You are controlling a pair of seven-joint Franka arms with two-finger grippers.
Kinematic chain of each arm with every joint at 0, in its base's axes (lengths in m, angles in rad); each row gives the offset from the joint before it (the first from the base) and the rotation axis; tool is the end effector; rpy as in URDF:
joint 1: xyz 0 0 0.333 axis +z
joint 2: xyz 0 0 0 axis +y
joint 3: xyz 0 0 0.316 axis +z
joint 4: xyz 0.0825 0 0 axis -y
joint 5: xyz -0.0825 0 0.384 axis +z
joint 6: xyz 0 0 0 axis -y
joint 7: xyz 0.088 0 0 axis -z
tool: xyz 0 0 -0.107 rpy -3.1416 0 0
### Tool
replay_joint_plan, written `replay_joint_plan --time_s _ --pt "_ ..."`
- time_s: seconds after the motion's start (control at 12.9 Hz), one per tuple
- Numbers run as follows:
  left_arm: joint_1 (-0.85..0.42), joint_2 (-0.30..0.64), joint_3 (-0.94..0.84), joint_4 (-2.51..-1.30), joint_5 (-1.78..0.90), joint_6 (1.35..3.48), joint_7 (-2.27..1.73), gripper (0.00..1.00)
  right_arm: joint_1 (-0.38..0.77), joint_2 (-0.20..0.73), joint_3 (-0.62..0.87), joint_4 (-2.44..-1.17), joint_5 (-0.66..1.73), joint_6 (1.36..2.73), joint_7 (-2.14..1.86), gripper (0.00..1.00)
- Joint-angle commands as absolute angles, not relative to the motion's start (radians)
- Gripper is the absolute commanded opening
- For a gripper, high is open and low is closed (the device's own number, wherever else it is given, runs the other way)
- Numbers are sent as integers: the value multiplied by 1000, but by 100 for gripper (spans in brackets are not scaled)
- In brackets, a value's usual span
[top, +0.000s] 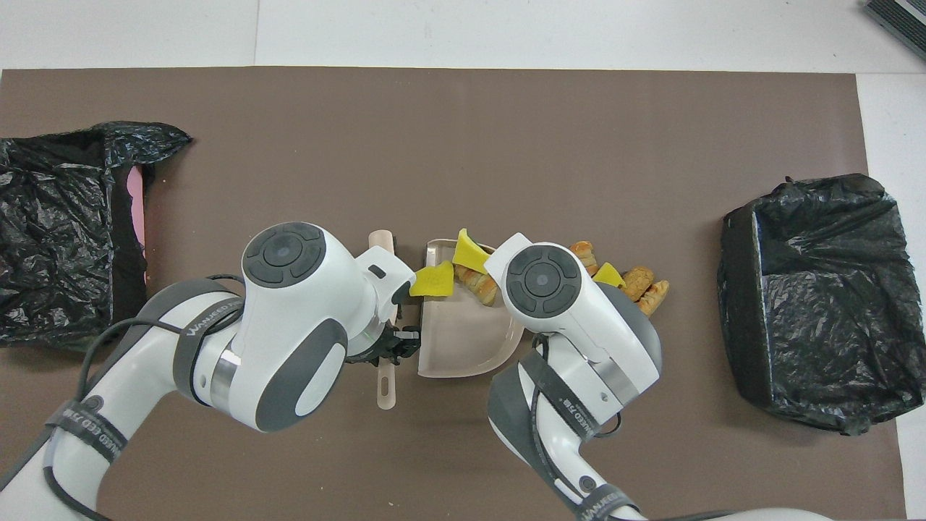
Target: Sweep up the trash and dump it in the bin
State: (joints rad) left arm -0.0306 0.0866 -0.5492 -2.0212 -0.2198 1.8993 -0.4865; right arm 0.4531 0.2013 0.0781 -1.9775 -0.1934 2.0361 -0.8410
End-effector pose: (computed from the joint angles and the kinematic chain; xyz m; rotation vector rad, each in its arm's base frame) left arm 0.4500 -0.3089 0.4013 2.9978 -0.0063 -0.4449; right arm 0.5051 0.2828 0.3571 2.2280 2.0160 -0.2449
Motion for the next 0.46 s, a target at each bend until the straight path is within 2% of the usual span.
replay_joint_plan --time_s 0.0,0.23,0.39 --pt "-18 55 -554 -2069 -210 1882 -391 0 436 175 86 -1993 -155 2003 -805 0" --pt "-44 57 -577 -2054 -213 1911 -321 0 430 158 86 -1993 -153 1993 -721 0" --pt "-51 55 -612 -2054 -219 1933 -324 0 361 121 87 -1993 -150 1999 -762 0"
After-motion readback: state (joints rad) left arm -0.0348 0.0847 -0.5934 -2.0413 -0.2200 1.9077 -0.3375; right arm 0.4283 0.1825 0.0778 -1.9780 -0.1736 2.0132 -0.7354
